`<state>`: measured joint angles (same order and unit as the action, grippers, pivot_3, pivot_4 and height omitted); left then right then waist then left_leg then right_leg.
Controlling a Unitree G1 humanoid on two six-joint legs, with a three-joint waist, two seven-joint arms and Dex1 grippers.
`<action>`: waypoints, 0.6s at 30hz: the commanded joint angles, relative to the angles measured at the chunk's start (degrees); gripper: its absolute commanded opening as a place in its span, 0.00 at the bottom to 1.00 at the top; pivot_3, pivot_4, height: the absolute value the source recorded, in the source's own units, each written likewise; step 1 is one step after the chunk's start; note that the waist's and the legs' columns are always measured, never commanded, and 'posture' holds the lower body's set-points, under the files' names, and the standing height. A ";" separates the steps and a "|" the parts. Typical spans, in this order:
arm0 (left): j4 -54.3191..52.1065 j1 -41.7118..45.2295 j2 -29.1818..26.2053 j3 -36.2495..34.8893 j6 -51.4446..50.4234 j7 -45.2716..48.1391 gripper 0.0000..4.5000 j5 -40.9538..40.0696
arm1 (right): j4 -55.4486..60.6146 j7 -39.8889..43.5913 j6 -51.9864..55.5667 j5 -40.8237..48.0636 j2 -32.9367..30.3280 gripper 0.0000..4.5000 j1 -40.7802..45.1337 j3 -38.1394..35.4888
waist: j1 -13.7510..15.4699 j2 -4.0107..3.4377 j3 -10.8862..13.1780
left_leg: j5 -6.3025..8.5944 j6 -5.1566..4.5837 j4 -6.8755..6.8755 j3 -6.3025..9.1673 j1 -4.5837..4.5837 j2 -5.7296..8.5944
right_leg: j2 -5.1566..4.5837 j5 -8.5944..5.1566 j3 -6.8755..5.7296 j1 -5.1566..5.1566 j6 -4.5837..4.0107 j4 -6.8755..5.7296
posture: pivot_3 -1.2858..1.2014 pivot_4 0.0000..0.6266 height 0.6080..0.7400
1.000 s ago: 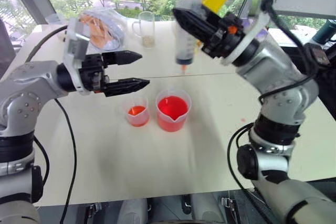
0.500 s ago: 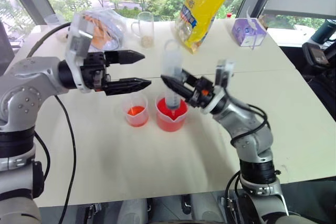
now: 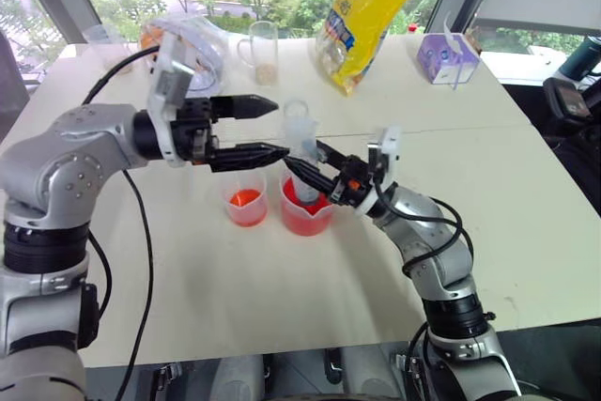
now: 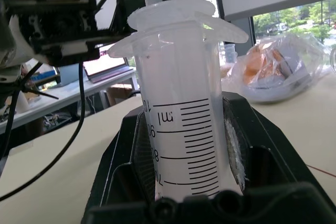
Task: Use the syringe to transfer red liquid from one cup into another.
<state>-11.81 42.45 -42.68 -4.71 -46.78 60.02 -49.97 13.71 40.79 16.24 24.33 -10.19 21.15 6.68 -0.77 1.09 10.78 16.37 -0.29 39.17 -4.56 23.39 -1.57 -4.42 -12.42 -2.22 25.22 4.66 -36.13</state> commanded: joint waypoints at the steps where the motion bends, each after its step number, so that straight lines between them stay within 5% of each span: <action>1: -0.01 1.71 0.51 0.01 1.31 0.87 1.00 0.69 | 1.28 0.38 -1.79 -0.14 -0.19 0.32 0.31 0.52 | 0.00 0.00 0.00 | 0.00 0.00 0.00 0.00 0.00 0.00 | 0.00 0.00 0.00 0.00 0.00 0.00 | 0.52 0.24 1.00; 8: 1.22 1.89 1.80 0.46 1.29 1.92 1.00 1.20 | 1.21 0.77 -2.19 -0.76 -0.70 0.32 0.23 0.94 | -0.01 0.00 0.00 | 0.00 0.00 0.00 0.00 0.00 -0.01 | 0.00 0.00 0.00 0.00 0.00 -0.01 | 0.52 0.24 1.00; 11: 1.73 1.99 2.72 0.60 1.53 1.87 0.81 1.49 | 1.17 0.90 -2.26 -0.90 -0.83 0.32 0.29 1.08 | 0.00 0.00 0.00 | 0.00 0.00 0.00 0.00 0.00 -0.01 | 0.00 0.00 0.00 0.00 0.00 0.00 | 0.52 0.24 1.00; 18: 1.69 1.68 3.82 1.36 1.97 2.18 0.02 2.44 | 1.15 0.97 -2.47 -0.84 -1.01 0.32 0.58 1.10 | 0.00 0.00 0.00 | 0.00 0.00 0.00 0.01 0.00 -0.01 | 0.00 0.00 0.00 0.00 0.00 0.00 | 0.52 0.24 1.00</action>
<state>-8.76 42.98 -39.16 -3.46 -45.70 61.40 -47.38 13.66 41.99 14.75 23.21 -11.32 21.11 7.96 -0.77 1.09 10.78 16.37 -0.29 39.17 -4.56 23.38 -1.58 -4.43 -12.42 -2.22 25.22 4.66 -36.13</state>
